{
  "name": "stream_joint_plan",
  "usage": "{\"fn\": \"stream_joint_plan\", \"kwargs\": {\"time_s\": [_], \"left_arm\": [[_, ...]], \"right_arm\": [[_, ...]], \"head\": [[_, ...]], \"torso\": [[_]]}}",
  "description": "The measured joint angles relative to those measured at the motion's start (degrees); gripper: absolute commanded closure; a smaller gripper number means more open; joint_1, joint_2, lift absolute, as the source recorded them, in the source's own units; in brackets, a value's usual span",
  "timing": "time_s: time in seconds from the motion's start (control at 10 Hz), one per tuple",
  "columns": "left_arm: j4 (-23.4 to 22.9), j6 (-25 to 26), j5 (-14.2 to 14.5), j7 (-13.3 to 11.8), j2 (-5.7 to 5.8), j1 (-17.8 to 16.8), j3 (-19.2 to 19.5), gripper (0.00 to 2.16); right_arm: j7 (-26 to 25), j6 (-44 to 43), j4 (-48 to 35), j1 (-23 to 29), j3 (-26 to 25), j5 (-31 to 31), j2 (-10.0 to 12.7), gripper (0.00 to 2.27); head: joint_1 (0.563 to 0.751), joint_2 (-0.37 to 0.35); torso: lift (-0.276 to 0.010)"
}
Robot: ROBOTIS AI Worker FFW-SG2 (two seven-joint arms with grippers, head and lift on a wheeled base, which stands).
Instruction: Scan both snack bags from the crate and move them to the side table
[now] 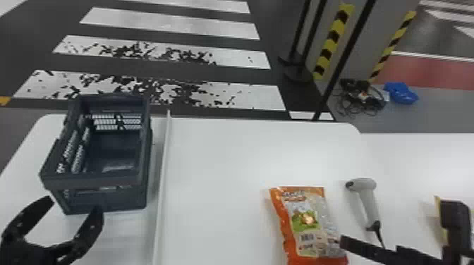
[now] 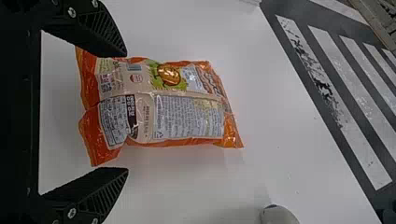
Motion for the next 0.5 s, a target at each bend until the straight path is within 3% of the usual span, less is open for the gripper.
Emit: {"fn": "stream_joint_plan", "kwargs": {"time_s": [0.5], "left_arm": [[0.40, -0.03, 0.00, -0.09, -0.13, 0.02, 0.00, 0.04]], "right_arm": [[7.61, -0.32, 9.36, -3.99, 1.45, -0.36, -0.63, 0.13]], "head": [[0.695, -0.118]], "torso": [[-0.099]]}}
